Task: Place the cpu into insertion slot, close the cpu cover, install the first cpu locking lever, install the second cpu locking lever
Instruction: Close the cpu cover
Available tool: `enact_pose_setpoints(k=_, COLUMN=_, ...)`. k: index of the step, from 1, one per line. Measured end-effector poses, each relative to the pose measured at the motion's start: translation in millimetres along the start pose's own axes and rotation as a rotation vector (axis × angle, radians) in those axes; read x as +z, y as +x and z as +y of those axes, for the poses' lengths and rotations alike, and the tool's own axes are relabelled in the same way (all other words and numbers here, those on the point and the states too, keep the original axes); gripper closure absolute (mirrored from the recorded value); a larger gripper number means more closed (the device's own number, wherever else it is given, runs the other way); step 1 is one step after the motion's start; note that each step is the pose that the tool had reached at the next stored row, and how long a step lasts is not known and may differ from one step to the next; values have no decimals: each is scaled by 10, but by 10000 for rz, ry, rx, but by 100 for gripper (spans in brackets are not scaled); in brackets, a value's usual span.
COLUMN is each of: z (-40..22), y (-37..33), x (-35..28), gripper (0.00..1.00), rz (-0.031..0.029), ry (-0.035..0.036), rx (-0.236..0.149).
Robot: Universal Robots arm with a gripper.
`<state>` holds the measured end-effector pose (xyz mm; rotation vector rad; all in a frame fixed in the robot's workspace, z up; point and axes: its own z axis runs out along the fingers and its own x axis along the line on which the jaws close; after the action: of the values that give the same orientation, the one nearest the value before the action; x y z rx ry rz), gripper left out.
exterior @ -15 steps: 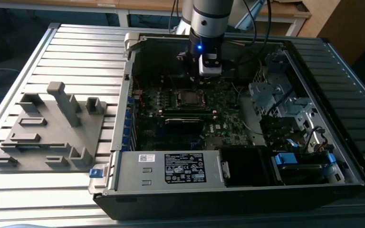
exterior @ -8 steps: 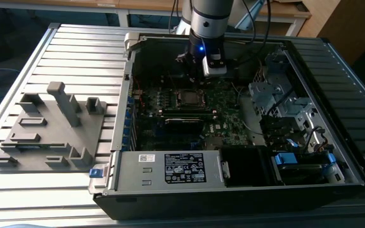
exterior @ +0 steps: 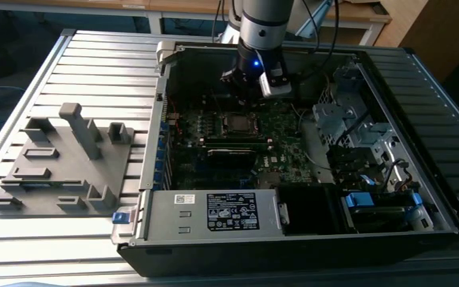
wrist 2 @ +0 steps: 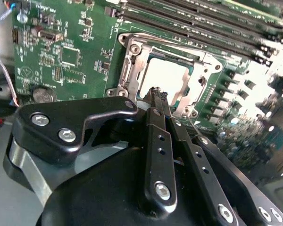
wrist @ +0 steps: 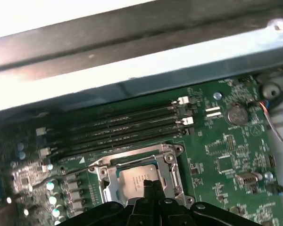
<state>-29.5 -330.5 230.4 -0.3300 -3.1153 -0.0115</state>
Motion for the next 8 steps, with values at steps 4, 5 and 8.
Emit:
enact_pose_setpoints(k=4, z=-1, y=0, x=14, gripper=90, rz=-1, ry=7, rx=-728)
enact_pose_setpoints(k=5, z=0, y=0, x=15, gripper=90, rz=-1, ry=8, rx=-909)
enact_pose_setpoints(k=8, z=0, y=0, x=19, gripper=90, rz=0, ry=14, rx=-1413)
